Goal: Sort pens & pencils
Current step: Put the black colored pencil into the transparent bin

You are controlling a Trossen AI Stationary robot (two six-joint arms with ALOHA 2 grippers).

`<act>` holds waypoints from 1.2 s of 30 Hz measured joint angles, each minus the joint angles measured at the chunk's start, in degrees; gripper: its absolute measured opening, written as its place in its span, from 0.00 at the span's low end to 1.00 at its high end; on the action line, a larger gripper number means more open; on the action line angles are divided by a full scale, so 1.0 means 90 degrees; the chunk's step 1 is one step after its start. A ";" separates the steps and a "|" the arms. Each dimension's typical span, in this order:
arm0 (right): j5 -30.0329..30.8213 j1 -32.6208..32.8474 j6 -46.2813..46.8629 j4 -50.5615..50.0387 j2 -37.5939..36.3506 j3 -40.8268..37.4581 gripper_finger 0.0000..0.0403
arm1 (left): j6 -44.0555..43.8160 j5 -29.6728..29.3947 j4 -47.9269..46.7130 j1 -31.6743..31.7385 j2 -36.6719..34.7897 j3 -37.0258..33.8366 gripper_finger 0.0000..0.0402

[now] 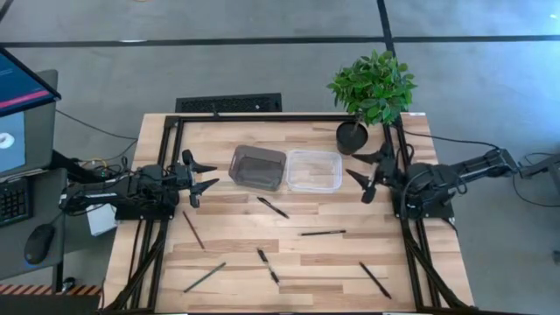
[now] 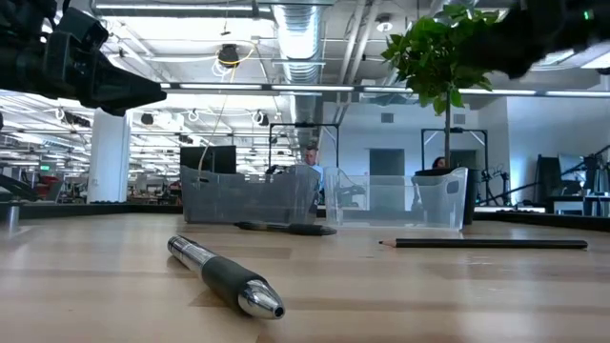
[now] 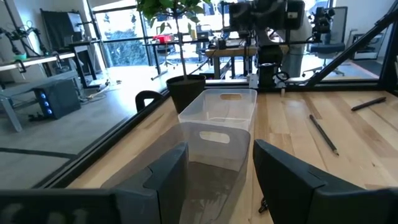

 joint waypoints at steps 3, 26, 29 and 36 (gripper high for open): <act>-0.0001 0.0000 0.0441 -0.1290 0.0625 0.0924 0.66 | 0.0001 0.0000 -0.0001 -0.0001 -0.0001 0.0000 0.43; -0.3574 0.0808 0.2944 -0.5327 0.5080 0.3496 0.66 | 0.0359 0.0000 -0.0003 0.0000 0.0001 0.0002 0.43; -0.3580 0.1055 0.3389 -0.5455 0.5437 0.3496 0.66 | 0.0359 -0.0002 -0.0003 0.0000 0.0001 0.0002 0.43; -0.3581 0.1462 0.3798 -0.5475 0.6133 0.3496 0.66 | 0.0362 -0.0002 -0.0003 0.0000 -0.0001 0.0002 0.43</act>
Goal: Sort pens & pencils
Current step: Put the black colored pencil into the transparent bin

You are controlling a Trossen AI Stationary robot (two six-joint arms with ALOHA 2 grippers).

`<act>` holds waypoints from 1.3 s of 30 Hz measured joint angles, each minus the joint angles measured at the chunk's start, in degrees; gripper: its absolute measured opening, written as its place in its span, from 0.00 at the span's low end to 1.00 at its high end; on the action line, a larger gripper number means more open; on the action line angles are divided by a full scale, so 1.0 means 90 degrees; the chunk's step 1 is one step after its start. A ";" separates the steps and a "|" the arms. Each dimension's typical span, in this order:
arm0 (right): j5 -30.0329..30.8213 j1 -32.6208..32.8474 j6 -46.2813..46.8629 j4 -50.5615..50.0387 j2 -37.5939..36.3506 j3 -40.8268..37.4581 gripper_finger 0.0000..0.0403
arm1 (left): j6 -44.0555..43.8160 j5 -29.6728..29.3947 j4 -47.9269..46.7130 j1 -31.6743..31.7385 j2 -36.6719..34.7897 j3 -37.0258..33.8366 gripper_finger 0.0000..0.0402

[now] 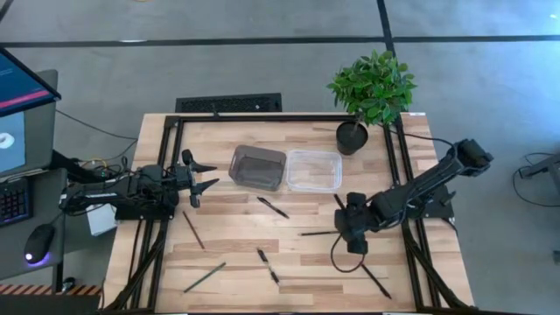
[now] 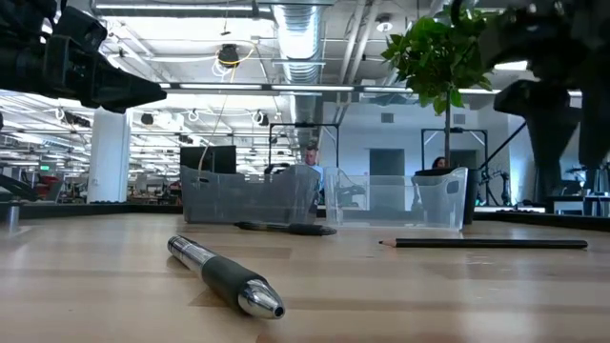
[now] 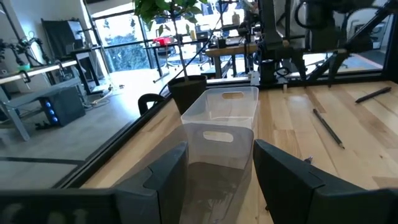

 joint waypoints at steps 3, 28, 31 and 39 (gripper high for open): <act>0.0002 0.0030 0.0027 0.0012 0.0266 0.0002 0.66 | -0.0009 0.0000 0.0000 -0.0001 0.0000 0.0000 0.43; 0.0060 0.0099 0.0561 0.0766 0.1361 -0.0325 0.66 | -0.0249 0.0005 -0.0046 0.0000 0.0000 0.0007 0.43; 0.0136 0.0197 0.0582 0.0846 0.1340 -0.0395 0.66 | -0.0268 0.0005 -0.0048 0.0000 0.0001 0.0007 0.43; 0.0148 0.0230 0.0582 0.0870 0.1342 -0.0411 0.66 | -0.0284 0.0005 -0.0046 0.0000 0.0000 0.0007 0.43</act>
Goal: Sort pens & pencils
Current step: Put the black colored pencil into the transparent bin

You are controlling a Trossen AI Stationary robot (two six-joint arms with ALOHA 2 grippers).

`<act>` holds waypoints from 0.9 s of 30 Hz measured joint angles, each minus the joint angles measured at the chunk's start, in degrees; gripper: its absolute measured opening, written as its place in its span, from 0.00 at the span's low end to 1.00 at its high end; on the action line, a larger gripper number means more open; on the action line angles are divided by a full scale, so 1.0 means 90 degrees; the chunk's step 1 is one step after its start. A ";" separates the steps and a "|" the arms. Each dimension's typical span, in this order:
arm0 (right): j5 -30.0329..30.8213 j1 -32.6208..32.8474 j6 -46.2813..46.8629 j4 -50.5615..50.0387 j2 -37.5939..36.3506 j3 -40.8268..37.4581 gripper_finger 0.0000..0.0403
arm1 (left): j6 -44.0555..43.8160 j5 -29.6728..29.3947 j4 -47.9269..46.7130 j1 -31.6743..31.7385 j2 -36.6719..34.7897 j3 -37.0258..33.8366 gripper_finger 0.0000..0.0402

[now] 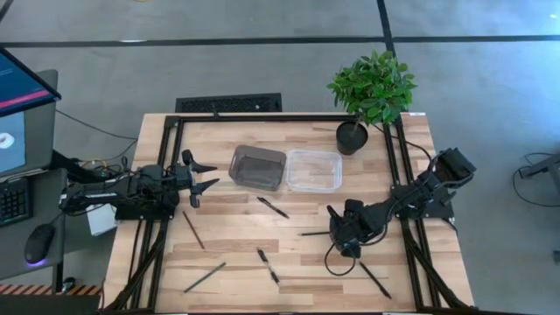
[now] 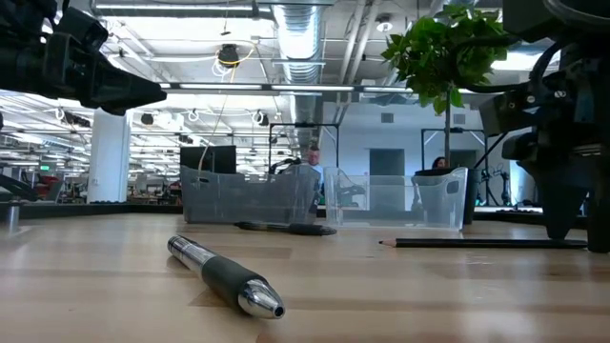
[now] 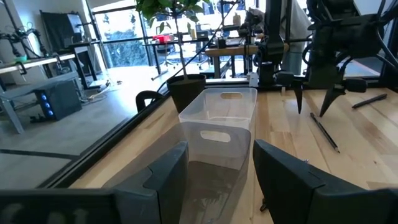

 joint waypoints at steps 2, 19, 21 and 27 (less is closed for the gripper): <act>-0.0014 0.0000 0.0000 0.0003 0.0002 -0.0002 0.66 | -0.0005 -0.0002 0.0000 0.0000 0.0002 0.0000 0.43; -0.0618 -0.0019 -0.0136 0.0045 0.0015 -0.0007 0.66 | -0.0005 -0.0002 0.0000 -0.0001 0.0000 0.0000 0.43; -0.0673 -0.0019 -0.0226 0.0043 0.0015 -0.0007 0.66 | -0.0005 -0.0002 0.0000 -0.0001 0.0000 0.0000 0.43; -0.0636 -0.0118 -0.0295 0.0043 0.0015 -0.0009 0.66 | -0.0005 -0.0002 0.0000 0.0000 0.0001 0.0000 0.43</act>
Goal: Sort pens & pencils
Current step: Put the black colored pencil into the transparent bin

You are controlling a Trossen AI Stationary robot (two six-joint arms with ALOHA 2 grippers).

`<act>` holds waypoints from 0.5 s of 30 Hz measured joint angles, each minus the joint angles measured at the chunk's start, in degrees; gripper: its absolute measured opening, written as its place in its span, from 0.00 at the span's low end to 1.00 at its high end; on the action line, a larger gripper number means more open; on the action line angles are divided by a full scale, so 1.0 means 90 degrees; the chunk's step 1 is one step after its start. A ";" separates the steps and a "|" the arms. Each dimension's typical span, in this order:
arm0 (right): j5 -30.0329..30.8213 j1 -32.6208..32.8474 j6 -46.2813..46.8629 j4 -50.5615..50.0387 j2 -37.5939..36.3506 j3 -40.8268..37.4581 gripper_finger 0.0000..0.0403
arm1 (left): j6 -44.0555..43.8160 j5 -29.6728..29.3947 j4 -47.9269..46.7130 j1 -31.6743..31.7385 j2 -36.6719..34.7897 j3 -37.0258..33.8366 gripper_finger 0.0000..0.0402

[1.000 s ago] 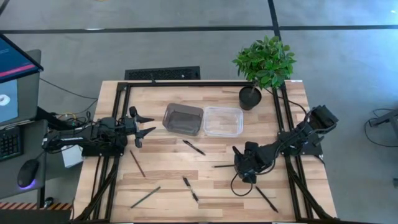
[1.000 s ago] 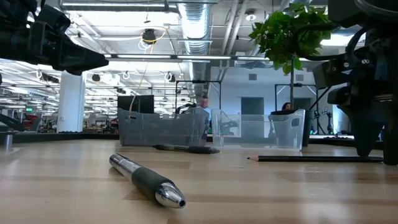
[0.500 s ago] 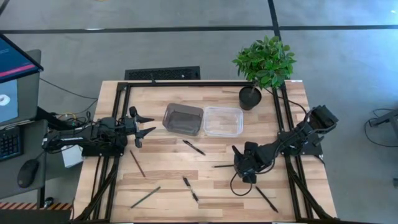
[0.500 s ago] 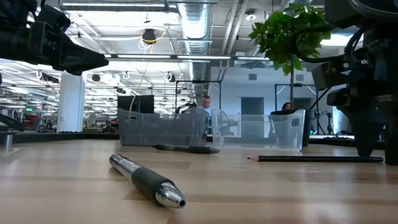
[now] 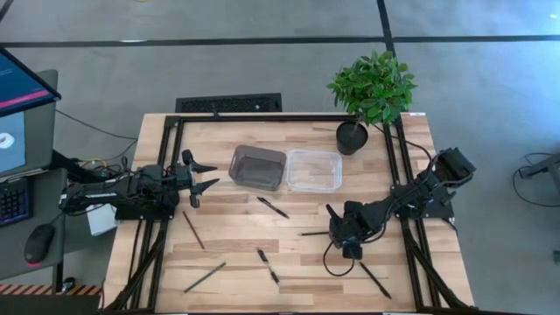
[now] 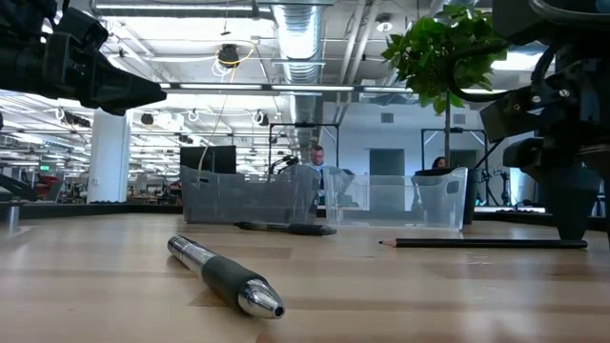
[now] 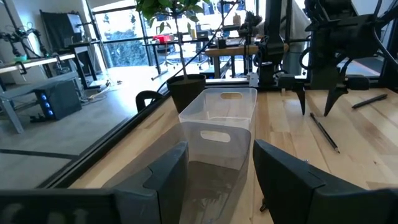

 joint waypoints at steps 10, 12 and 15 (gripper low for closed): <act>0.0090 -0.0169 0.0127 0.0165 0.0002 -0.0026 0.66 | 0.0000 0.0000 0.0000 0.0000 0.0000 -0.0002 0.43; 0.0107 -0.0169 0.0267 0.0187 0.0002 -0.0027 0.66 | 0.0000 0.0000 0.0000 -0.0002 -0.0001 -0.0002 0.43; 0.0168 -0.0137 0.0802 0.0223 0.0002 -0.0027 0.66 | 0.0000 0.0000 0.0000 0.0000 0.0000 -0.0002 0.43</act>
